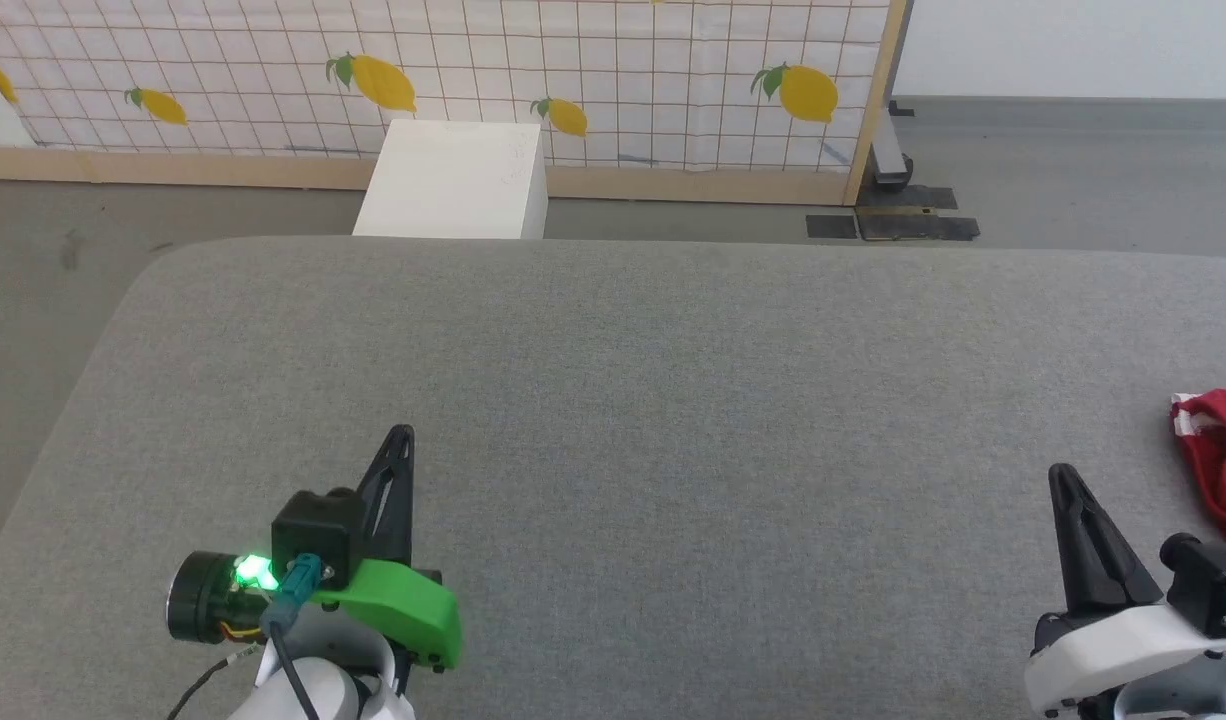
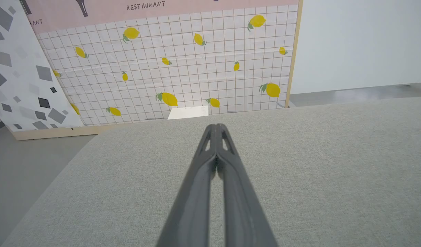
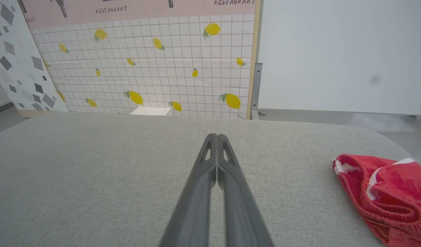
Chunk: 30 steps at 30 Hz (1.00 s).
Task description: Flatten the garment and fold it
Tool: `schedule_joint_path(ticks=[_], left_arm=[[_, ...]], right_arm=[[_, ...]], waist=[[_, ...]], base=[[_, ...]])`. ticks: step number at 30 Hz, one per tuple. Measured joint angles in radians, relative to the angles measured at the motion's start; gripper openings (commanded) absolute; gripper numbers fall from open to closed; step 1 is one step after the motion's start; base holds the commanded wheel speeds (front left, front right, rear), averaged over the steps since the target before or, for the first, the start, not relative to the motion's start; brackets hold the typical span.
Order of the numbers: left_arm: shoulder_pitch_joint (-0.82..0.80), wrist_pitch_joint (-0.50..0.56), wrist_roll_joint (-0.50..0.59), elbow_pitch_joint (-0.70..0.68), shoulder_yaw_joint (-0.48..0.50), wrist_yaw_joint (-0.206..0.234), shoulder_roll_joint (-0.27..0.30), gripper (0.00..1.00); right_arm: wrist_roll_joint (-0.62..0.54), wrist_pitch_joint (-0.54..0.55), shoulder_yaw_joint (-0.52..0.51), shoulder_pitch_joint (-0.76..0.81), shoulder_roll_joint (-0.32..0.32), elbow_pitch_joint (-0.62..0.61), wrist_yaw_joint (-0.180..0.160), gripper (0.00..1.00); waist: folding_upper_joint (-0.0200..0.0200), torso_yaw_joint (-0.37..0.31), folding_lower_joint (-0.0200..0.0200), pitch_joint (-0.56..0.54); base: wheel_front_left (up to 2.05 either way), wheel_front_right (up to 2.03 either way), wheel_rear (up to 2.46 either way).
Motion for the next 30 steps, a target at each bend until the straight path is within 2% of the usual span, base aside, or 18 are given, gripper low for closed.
schedule_joint_path(ticks=[30], left_arm=[[0.058,0.055,0.150,-0.001,0.193,-0.122,-0.131,0.00]], right_arm=[[-0.042,0.025,0.026,-0.020,0.019,0.000,0.000,0.00]], waist=[[0.0000,-0.009,0.0000,0.003]], base=[[0.00,0.00,0.00]])
